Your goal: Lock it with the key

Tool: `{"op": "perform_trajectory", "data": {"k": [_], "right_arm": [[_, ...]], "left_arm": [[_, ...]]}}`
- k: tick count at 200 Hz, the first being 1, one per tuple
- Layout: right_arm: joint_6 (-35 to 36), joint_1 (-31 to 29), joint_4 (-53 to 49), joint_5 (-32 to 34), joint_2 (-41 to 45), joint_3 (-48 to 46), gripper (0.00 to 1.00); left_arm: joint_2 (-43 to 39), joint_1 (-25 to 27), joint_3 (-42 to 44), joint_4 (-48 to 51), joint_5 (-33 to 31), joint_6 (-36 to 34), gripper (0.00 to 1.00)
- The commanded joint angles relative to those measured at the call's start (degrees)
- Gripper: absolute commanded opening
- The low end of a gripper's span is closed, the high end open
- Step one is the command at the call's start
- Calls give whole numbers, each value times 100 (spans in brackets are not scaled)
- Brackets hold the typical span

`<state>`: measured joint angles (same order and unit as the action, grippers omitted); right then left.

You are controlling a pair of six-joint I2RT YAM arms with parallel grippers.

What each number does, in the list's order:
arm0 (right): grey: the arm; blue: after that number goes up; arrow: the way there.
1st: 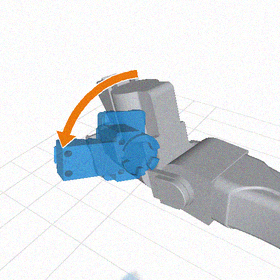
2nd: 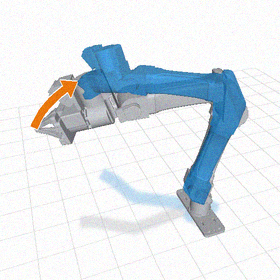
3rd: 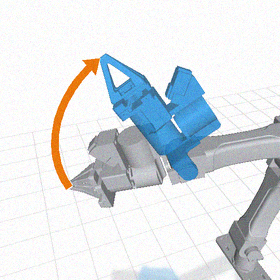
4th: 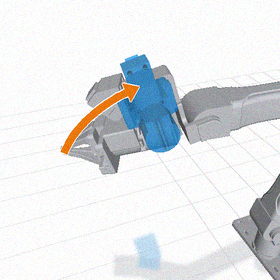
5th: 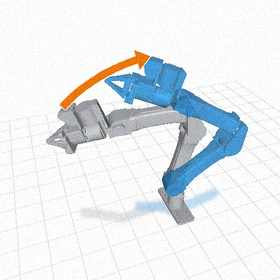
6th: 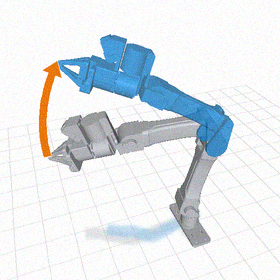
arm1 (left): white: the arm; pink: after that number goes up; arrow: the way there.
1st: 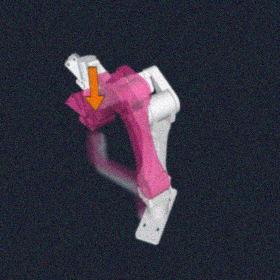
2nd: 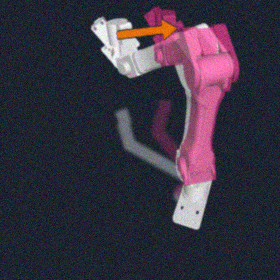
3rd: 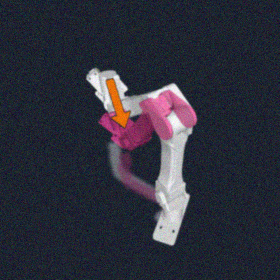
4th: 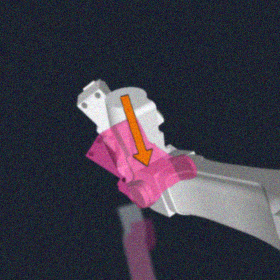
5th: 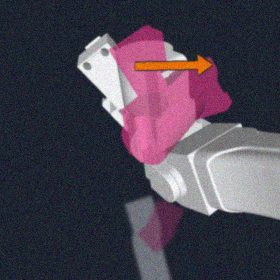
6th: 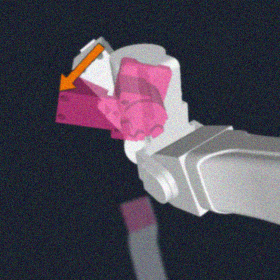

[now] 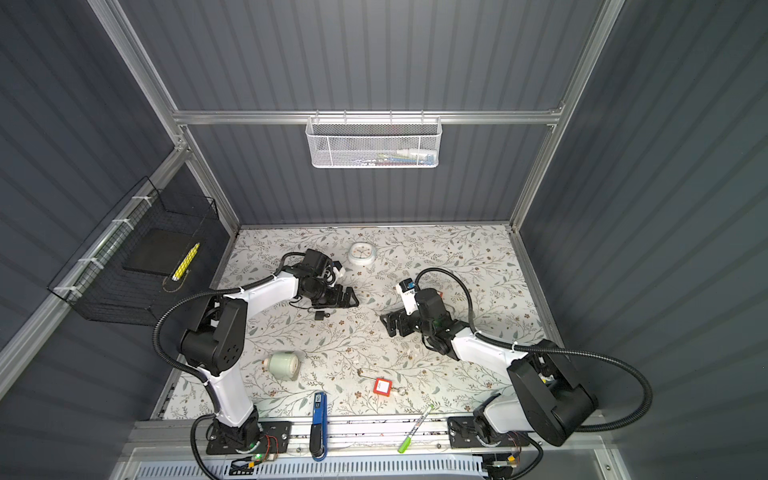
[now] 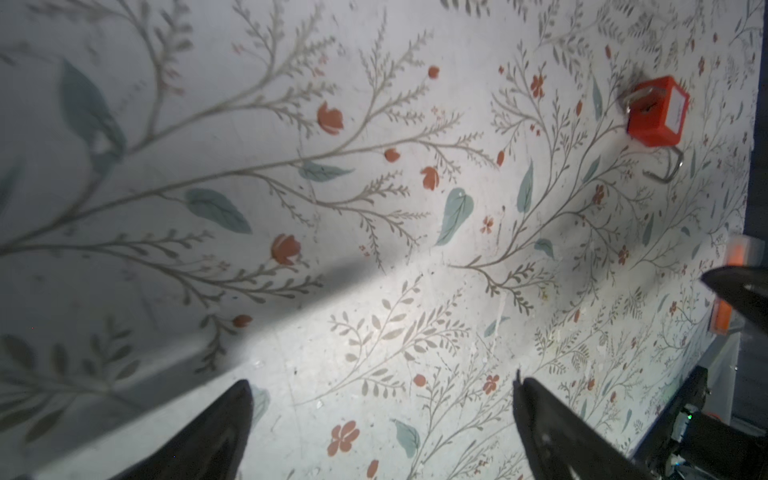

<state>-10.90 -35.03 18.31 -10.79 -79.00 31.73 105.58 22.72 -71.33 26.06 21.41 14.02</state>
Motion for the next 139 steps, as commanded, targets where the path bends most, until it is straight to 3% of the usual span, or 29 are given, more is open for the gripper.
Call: {"op": "perform_trajectory", "data": {"k": [1, 26, 72, 104, 139], "right_arm": [[725, -341, 625, 75, -224, -48, 99], [1260, -662, 292, -348, -792, 525, 99], [2473, -1004, -1728, -734, -1967, 2476, 99], [3129, -1067, -2658, -1169, -2663, 3581, 99], [3384, -1111, -3615, -1395, -3547, 4885, 98]], "left_arm": [[-450, -329, -117, 13, -388, 379, 100], [-716, -789, 167, -211, -295, 724, 100], [-1166, -1325, 654, -192, -295, 920, 100], [-1371, -1845, 1257, -829, 618, 1427, 100], [-1560, -2141, 1594, -1034, 750, 1678, 100]]}}
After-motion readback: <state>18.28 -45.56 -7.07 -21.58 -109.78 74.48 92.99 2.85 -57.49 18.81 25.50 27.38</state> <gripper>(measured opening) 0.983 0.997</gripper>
